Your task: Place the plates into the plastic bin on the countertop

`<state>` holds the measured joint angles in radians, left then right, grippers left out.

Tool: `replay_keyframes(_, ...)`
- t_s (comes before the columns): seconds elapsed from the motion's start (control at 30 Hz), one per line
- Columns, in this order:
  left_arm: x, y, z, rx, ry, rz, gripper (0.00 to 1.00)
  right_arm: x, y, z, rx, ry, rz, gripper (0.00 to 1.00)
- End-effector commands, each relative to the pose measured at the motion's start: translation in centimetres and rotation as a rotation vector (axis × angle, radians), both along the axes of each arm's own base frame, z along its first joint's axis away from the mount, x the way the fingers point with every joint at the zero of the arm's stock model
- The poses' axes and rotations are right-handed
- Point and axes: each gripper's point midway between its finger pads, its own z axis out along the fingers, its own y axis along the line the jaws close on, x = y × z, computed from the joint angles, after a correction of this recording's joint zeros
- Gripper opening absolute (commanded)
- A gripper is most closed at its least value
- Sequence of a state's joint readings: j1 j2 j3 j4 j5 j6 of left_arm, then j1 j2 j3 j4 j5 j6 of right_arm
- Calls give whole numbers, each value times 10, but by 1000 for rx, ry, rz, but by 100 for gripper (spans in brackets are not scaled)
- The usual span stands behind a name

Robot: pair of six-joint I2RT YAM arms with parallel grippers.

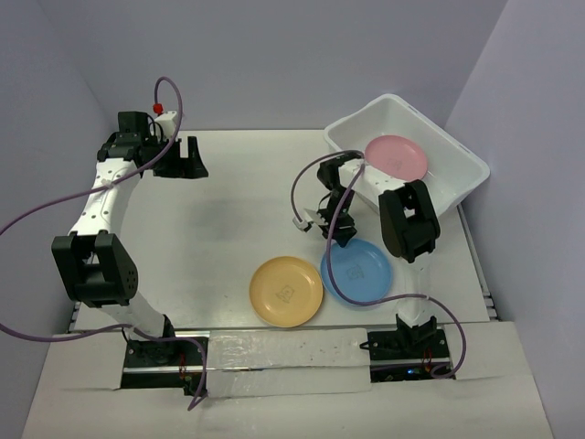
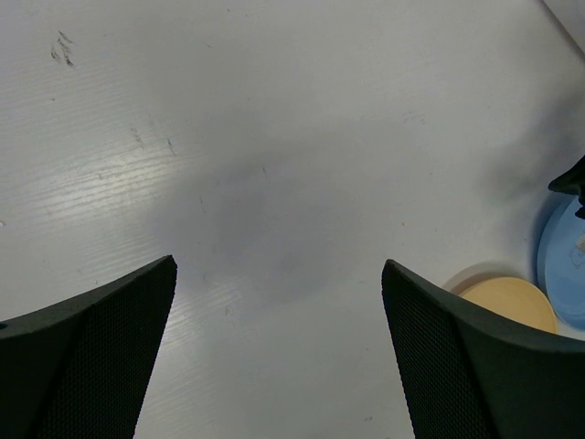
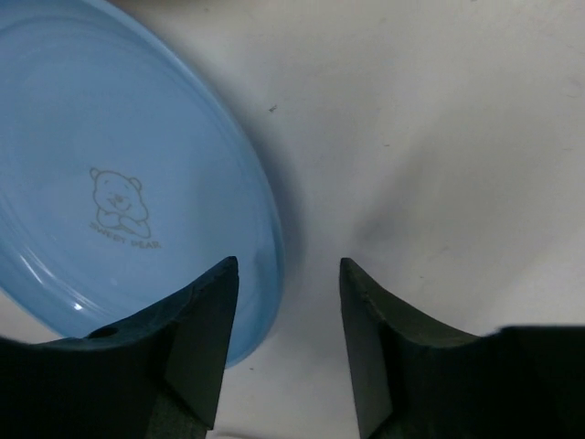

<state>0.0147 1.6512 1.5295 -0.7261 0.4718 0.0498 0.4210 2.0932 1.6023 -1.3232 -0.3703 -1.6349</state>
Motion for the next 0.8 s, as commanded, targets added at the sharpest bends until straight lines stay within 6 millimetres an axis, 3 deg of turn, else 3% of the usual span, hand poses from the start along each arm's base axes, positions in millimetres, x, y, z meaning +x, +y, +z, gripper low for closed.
replay_keyframes(0.0,-2,6,13,22,-44,6,99,-27,-14,0,-64,88,12,49)
replay_keyframes(0.13,1,6,11,24,-39,7,99,-32,-18,-8,-94,105,-8,38)
replay_keyframes(0.2,2,6,11,23,-38,4,99,-31,-22,-12,-121,102,-18,28)
replay_keyframes(0.33,7,5,11,17,-40,-1,99,-27,-26,-12,-137,72,-26,10)
replay_keyframes(0.4,9,4,9,14,-36,-3,99,-23,-30,-7,-142,51,-31,6)
replay_keyframes(0.5,14,3,11,8,-46,-8,99,-7,-38,16,-137,7,-66,0)
replay_keyframes(0.57,17,2,11,0,-48,-11,99,11,-37,45,-84,-49,-113,0)
replay_keyframes(0.67,23,0,8,-17,-48,-7,99,35,-26,91,24,-181,-174,0)
replay_keyframes(0.77,28,1,5,-26,-49,19,99,45,-12,127,118,-259,-225,0)
